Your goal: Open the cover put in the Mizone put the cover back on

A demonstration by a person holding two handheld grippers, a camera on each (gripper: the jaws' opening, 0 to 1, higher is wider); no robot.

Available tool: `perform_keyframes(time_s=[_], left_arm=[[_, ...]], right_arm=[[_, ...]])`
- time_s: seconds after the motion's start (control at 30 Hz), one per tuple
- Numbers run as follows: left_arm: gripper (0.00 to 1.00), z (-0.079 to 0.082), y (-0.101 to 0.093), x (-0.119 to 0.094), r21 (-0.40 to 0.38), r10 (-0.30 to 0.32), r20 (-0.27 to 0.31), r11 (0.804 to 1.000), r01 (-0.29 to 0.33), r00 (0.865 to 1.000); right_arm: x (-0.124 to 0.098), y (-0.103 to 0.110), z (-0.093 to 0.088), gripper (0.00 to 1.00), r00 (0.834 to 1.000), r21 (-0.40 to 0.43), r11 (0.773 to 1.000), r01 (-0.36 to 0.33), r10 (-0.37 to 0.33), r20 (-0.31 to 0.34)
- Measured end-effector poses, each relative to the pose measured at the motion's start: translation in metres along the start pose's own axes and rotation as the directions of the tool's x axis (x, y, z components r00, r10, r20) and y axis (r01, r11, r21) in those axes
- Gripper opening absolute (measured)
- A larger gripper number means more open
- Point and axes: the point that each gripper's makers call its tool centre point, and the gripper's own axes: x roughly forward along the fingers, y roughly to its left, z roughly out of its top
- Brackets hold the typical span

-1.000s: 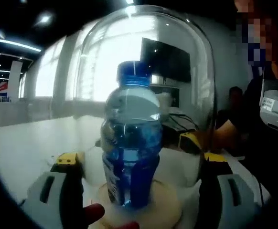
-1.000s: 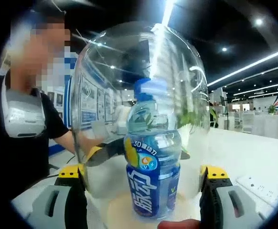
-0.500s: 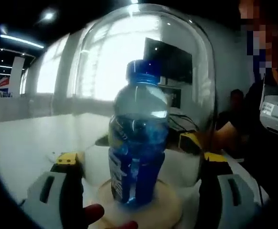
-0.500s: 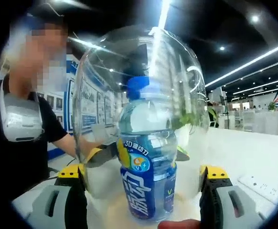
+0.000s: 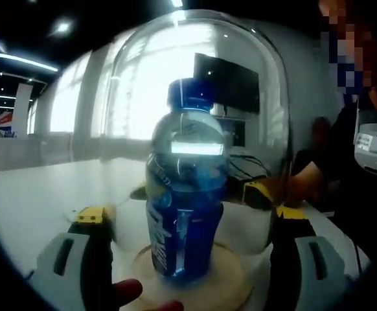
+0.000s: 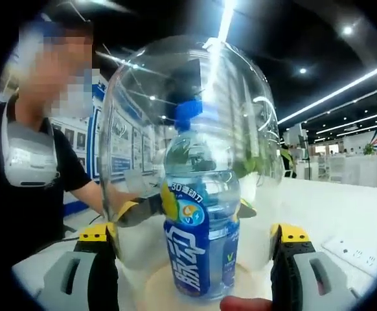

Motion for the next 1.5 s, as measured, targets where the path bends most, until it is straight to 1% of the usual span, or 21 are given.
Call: perform_keyframes(time_s=[0.17,0.3,0.8,1.2,1.3,1.37,1.5], left_arm=[[0.85,0.0005,0.0004,-0.0003,0.001,-0.002,0.020,1.000,0.002,1.000],[0.85,0.0003,0.0008,0.0000,0.003,-0.001,0.008,1.000,0.001,1.000],[0.85,-0.0013,0.0019,-0.0012,0.014,0.009,-0.018,1.000,-0.009,1.000],[0.85,-0.0014,0.0016,-0.0009,0.015,0.013,-0.012,1.000,-0.013,1.000],[0.84,-0.0014,0.0022,-0.0010,0.016,0.008,-0.007,1.000,-0.008,1.000],[0.84,-0.0014,0.0019,-0.0012,0.017,0.007,-0.006,1.000,-0.007,1.000],[0.84,-0.0016,0.0016,-0.0021,0.019,0.011,-0.013,1.000,-0.011,1.000]], right_arm=[[0.0003,0.0005,0.0000,0.90,1.000,-0.002,1.000,0.003,-0.003,0.000],[-0.0003,-0.0002,0.0002,0.90,1.000,-0.002,1.000,0.007,-0.007,0.006],[-0.0023,-0.0012,-0.0011,0.90,0.999,-0.004,1.000,0.031,-0.031,-0.013],[-0.0037,-0.0012,-0.0013,0.90,0.999,-0.002,0.999,0.039,-0.039,-0.015],[-0.0046,-0.0011,-0.0012,0.90,0.999,-0.001,0.999,0.048,-0.048,-0.004],[-0.0062,-0.0012,-0.0031,0.89,0.998,0.003,0.999,0.054,-0.054,-0.014],[-0.0079,-0.0029,-0.0030,0.88,0.998,0.002,0.998,0.067,-0.067,-0.009]])
